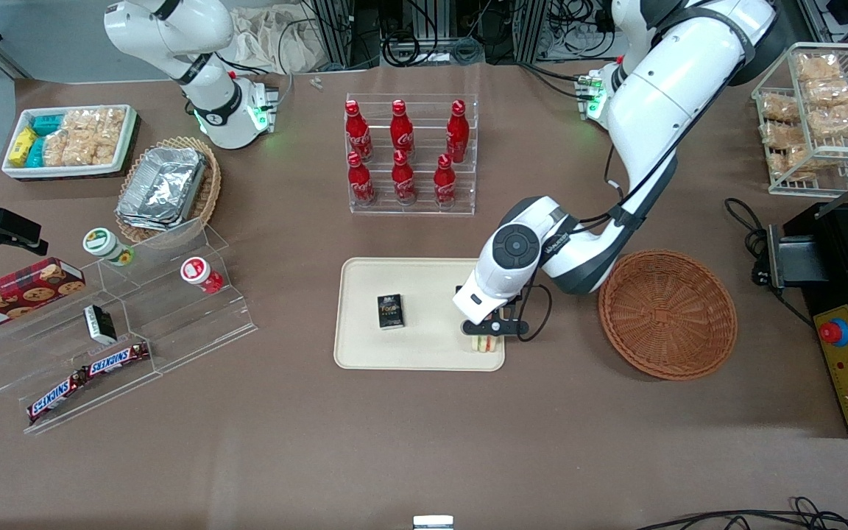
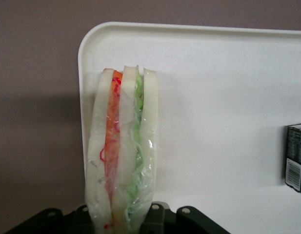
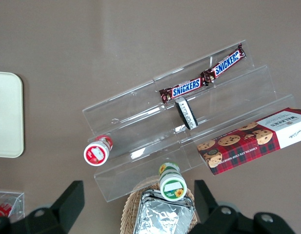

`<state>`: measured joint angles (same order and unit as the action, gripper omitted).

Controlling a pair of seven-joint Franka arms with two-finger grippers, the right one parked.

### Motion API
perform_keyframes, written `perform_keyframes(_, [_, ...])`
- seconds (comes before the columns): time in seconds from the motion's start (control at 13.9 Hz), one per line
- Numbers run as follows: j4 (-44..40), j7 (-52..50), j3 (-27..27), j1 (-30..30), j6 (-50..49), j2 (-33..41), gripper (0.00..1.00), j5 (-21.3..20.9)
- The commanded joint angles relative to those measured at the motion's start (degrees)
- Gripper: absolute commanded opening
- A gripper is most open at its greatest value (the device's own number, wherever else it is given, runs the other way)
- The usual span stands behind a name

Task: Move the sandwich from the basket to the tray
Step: 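Lower the sandwich onto the tray beside the dark box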

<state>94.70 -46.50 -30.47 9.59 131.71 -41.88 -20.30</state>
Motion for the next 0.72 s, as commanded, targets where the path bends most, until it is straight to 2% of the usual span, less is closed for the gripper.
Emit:
perform_keyframes(0.0, [-1.4,-1.7,0.6,1.0,0.6,-0.7,0.56,-1.2])
perform_keyframes(0.07, [-1.4,-2.2,0.6,1.0,0.7,-0.7,0.69,-1.2])
perform_keyframes(0.14, [-1.4,-2.4,0.6,1.0,0.7,-0.8,0.96,-1.3])
perform_keyframes(0.22, [-1.4,-2.4,0.6,1.0,0.7,-0.7,0.99,-1.2])
perform_keyframes(0.5, [-1.3,-2.4,0.5,0.4,0.0,0.4,0.99,-1.0])
perform_keyframes(0.65, [-1.4,-2.3,0.6,0.1,-1.5,4.4,0.99,-0.1])
